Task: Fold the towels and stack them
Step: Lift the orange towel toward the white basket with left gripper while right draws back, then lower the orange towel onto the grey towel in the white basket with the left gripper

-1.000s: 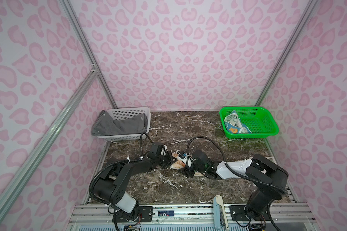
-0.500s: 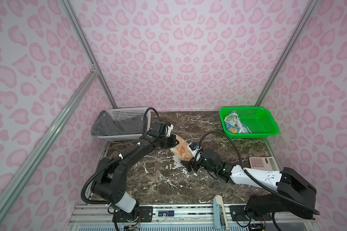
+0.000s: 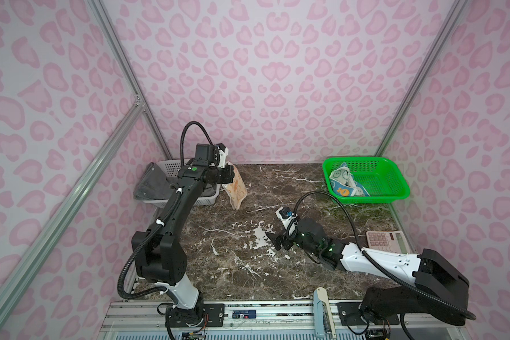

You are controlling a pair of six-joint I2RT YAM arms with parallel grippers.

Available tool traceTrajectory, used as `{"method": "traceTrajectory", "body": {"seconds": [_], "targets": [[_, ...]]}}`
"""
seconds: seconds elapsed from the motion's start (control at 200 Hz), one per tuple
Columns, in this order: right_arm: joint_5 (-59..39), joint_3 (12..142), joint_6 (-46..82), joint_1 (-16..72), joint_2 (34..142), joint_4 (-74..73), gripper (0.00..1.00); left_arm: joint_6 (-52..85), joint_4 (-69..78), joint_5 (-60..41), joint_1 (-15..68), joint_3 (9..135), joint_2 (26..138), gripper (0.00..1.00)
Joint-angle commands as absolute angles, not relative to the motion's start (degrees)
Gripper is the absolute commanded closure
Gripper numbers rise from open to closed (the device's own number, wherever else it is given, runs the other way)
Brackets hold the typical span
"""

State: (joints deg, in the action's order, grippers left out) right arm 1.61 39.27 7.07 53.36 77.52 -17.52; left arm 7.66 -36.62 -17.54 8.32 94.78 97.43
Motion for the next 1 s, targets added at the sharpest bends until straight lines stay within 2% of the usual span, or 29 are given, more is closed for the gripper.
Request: {"method": "traceTrajectory", "body": {"seconds": [0.0, 0.12, 0.485, 0.73, 0.995], "targets": [[4.8, 40.1, 5.3, 53.9, 77.6, -15.6, 0.01, 2.3, -41.0, -16.6, 6.5, 99.9, 100.6, 0.97], [5.1, 39.6, 4.7, 54.5, 76.9, -16.6, 0.01, 0.4, -43.0, -12.1, 3.6, 104.9, 104.5, 0.97], [5.5, 38.5, 4.2, 55.3, 77.0, -17.2, 0.01, -0.2, -44.3, -7.5, -8.1, 114.8, 113.5, 0.97], [5.4, 39.3, 3.3, 55.3, 77.4, -16.7, 0.01, -2.4, -44.2, -5.0, -13.8, 114.2, 115.4, 0.97], [5.2, 40.6, 2.5, 55.2, 78.2, -15.6, 0.01, -1.7, -42.7, -8.0, -18.7, 115.4, 119.6, 0.97]]}}
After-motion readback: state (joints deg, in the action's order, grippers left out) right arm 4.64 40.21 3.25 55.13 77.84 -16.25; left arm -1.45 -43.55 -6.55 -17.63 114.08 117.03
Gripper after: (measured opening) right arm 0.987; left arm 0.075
